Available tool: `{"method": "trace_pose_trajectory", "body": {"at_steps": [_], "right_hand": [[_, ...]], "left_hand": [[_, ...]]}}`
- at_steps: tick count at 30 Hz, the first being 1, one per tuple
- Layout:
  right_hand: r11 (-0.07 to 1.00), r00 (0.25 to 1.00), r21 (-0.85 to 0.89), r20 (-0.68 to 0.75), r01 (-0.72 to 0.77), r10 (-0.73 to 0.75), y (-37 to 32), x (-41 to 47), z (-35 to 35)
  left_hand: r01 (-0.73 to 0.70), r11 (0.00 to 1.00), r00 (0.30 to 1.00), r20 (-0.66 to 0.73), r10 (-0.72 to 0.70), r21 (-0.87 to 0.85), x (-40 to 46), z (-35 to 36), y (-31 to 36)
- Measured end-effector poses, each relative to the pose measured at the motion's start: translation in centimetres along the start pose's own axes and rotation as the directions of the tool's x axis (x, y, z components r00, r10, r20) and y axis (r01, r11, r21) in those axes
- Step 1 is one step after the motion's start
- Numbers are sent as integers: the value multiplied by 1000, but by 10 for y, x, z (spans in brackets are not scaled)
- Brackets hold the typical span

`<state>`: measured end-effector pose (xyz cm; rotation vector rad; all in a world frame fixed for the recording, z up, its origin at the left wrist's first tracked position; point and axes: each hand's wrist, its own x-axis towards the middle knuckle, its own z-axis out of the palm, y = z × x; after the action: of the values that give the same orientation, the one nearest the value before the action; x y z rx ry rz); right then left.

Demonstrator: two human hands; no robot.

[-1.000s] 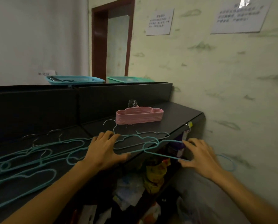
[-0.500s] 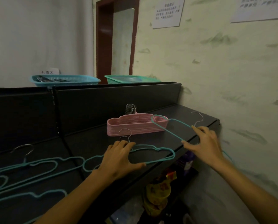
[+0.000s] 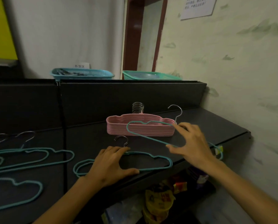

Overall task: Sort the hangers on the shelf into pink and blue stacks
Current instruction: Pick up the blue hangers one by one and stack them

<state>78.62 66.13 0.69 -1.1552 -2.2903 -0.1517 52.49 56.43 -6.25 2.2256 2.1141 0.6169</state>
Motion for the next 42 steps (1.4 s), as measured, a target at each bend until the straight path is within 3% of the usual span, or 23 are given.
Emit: {"method": "trace_pose_trajectory", "body": {"at_steps": [8,17,25,35,42], "right_hand": [[997,998,54,46,49,-52,12,-9,6],[976,959,183,233,120,-162,4,-26,29],[941,880,258,363,219,-305,-48,-10,63],[936,829,299,464,186,-312,-68,5,74],[944,820,298,498,143,-282,-78,7,71]], "left_hand": [[58,998,998,8,-58,37,0,1,14],[187,981,981,-53,-185,45,-30,-11,-25],[160,987,980,-114,-160,-15,-57,-19,-49],[107,993,994,-32,-108,-52,-57,-27,-44],[70,998,994,-87,-69,7,-59,-23,-42]]}}
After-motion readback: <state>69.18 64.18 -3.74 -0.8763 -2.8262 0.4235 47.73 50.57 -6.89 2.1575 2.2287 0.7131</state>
